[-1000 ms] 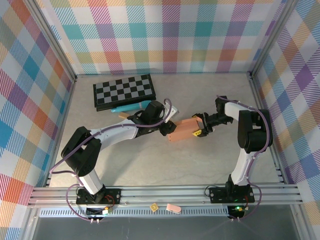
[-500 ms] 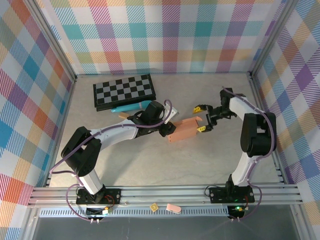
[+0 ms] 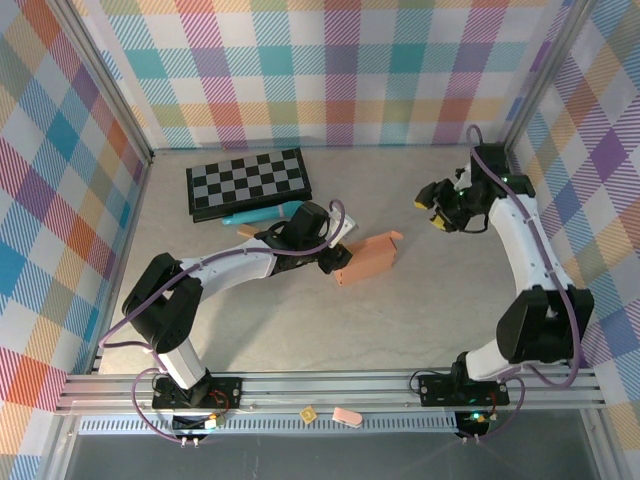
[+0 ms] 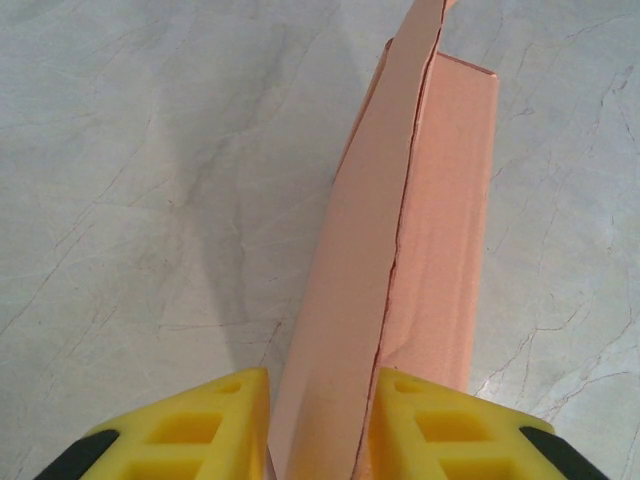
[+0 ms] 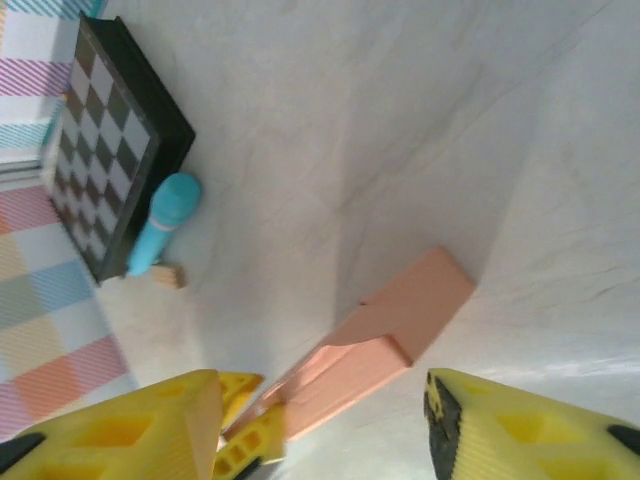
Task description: Fold the paper box
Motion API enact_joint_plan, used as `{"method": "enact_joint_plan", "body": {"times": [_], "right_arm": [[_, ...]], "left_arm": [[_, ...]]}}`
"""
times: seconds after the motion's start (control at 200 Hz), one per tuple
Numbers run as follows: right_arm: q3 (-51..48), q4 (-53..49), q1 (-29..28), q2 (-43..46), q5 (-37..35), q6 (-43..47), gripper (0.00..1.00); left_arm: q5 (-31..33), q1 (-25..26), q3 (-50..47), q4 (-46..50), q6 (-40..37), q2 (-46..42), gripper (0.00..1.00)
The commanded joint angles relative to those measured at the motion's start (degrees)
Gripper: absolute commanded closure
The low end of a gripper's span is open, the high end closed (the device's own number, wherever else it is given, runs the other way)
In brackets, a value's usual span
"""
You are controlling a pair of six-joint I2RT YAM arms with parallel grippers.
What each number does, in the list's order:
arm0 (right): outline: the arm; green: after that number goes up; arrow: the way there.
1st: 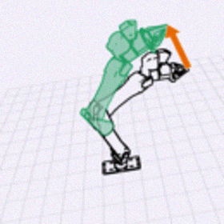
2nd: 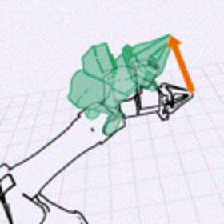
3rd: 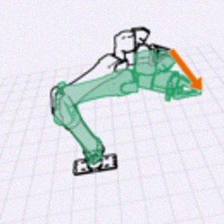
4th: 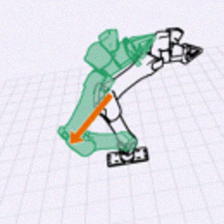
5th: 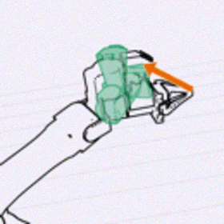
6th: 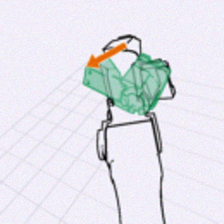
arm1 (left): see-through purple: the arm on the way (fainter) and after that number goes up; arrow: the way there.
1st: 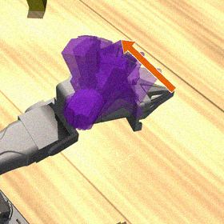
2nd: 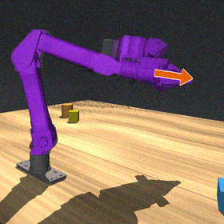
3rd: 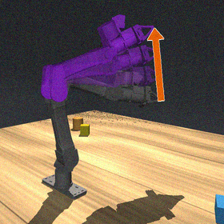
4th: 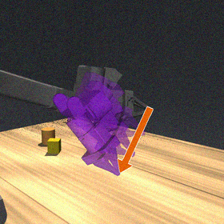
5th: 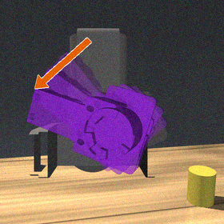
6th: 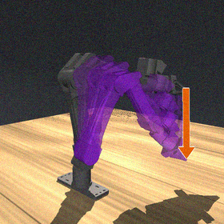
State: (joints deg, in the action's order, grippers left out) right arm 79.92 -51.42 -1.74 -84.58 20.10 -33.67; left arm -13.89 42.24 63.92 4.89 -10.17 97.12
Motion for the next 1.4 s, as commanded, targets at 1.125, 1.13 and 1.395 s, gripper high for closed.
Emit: {"method": "enact_joint_plan", "body": {"times": [1.125, 1.13, 1.395], "right_arm": [[-2.7, 0.8, -13.1, -7.3, -11.3, 50.0, 0.54], [-2.6, 0.7, -13.1, -7.4, -11.3, 50.1, 0.54], [-1.5, 0.3, -13.1, -8.0, -9.7, 52.4, 0.49]], "left_arm": [[-0.7, 0.7, 3.2, 7.2, -3.2, 1.8, 0.65], [-0.7, 0.7, 3.2, 7.2, -3.2, 1.7, 0.65], [-0.4, 0.7, 3.3, 7.2, -3.2, 1.7, 0.65]]}}
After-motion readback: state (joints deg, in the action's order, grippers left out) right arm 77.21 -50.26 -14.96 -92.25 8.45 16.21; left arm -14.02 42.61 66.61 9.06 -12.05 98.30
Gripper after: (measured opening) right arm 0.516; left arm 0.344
